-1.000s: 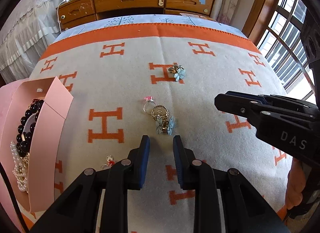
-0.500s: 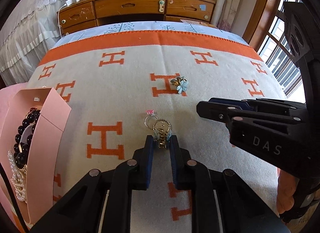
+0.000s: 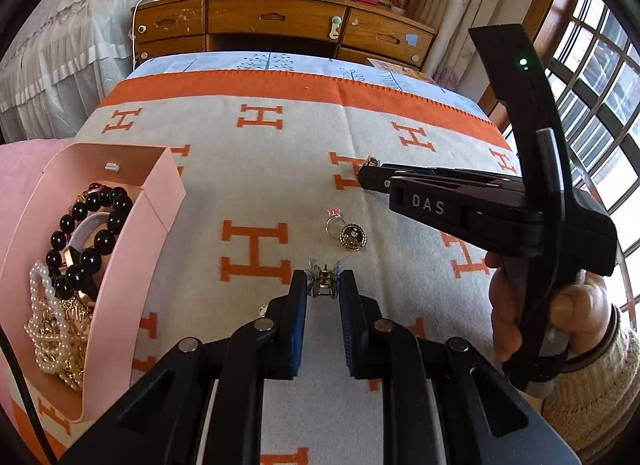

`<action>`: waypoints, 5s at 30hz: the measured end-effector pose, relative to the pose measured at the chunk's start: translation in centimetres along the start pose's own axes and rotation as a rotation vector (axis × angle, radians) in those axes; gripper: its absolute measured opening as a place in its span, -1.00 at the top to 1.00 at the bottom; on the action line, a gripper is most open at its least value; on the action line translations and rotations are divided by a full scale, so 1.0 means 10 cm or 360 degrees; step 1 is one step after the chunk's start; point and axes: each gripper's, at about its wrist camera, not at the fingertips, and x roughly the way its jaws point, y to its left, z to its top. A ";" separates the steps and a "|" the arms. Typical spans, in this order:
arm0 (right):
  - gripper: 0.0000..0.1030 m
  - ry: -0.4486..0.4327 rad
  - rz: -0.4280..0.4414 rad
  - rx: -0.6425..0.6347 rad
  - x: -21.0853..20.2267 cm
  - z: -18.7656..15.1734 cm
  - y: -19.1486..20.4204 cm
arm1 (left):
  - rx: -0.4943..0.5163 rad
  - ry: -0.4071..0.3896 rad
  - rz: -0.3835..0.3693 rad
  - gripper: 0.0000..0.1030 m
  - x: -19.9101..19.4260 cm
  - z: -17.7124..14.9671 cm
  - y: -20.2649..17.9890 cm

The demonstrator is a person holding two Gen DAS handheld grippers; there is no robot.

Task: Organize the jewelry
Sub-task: 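Grasp the small gold clip with the left tool while the right tool grasps the blue flower clip, then lower the gold clip into the pink box with the left tool while the right tool drops the flower clip, then move both tools from the box to the rings and pendant on the blanket, then grasp the red-stone ring with the left tool while the right tool grasps the gold round pendant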

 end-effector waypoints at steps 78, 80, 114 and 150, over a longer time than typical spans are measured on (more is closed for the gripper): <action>0.66 -0.0171 0.0154 -0.0184 -0.66 -0.49 2.14 | -0.0231 -0.0583 0.0313 -0.46 -1.57 -0.11 1.30; 0.66 -0.0168 0.0161 -0.0159 -0.71 -0.53 2.09 | -0.0210 -0.0587 0.0296 -0.47 -1.60 -0.13 1.23; 0.27 -0.0269 -0.0122 0.0053 -1.19 -1.05 0.52 | 0.0065 -0.0238 0.0109 -0.66 -0.94 -0.62 0.32; 0.27 -0.0094 0.0043 0.0029 -0.68 -0.86 0.32 | 0.0449 -0.0054 0.0063 0.74 0.07 -0.29 0.11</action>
